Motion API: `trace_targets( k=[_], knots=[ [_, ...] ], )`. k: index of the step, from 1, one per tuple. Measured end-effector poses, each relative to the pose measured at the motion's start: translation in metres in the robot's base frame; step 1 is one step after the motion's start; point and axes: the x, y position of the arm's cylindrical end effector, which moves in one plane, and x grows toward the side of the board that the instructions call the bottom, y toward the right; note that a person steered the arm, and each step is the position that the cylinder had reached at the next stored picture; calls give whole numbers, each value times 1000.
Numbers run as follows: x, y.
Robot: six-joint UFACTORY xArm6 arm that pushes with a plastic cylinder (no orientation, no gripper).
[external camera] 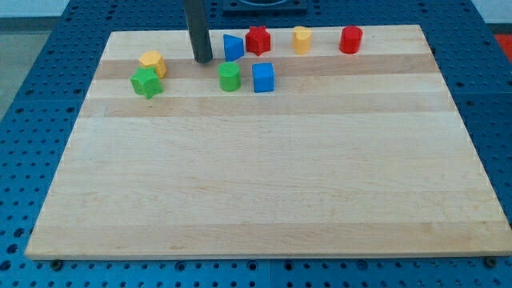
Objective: Push the green circle diagonally to the heart
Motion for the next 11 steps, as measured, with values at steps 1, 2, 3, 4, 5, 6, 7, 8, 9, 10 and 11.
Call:
trace_targets(
  k=[1,2,3,4,5,6,7,8,9,10,11],
  knots=[
    [4,27],
    [-2,29],
    [-14,29],
    [-6,29],
    [18,53],
    [47,87],
    [76,96],
    [83,86],
    [84,69],
    [84,37],
    [110,30]
  ],
)
